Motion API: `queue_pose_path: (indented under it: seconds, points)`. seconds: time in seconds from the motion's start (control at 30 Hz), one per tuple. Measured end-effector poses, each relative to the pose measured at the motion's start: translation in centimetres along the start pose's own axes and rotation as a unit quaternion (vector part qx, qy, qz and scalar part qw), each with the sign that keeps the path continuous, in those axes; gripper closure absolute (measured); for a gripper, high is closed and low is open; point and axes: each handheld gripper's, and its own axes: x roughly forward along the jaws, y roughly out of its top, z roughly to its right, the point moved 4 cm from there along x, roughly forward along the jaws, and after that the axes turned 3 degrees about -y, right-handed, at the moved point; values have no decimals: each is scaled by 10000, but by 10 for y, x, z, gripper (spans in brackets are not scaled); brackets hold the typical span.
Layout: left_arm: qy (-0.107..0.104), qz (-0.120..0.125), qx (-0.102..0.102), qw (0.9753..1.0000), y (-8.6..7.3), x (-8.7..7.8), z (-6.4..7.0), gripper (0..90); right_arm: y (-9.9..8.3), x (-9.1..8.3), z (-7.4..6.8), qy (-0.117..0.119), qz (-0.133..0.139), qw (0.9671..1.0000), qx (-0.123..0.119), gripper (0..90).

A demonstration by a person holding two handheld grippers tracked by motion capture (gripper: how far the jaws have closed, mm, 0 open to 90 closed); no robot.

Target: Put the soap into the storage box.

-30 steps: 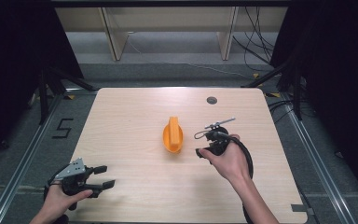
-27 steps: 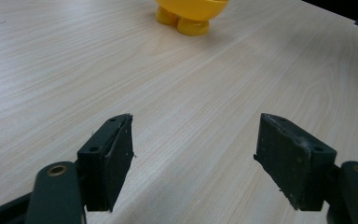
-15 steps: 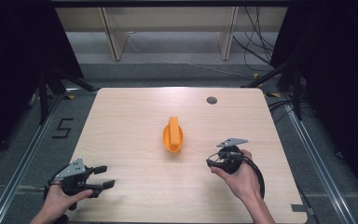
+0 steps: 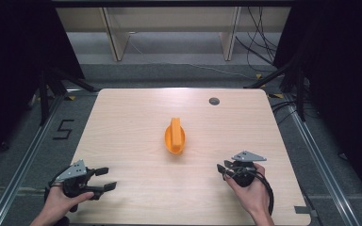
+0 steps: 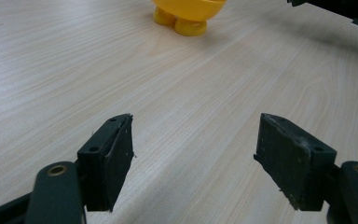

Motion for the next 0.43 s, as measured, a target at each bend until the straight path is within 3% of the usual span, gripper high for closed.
queue_pose_path:
  seconds: [0.07,0.1,0.13,0.43]
  points:
    - [28,-5,31,10000,0,0,0,266,1,-2,0,-74,23,10000,7,669]
    - [10,0,27,10000,0,0,0,266,0,-3,-2,-69,-26,9999,126,674]
    - [-2,-1,26,10000,0,0,0,266,0,-1,1,-33,63,10000,-32,686]
    - [-6,8,-9,10000,0,1,0,266,-2,-2,0,230,-71,9995,196,708]
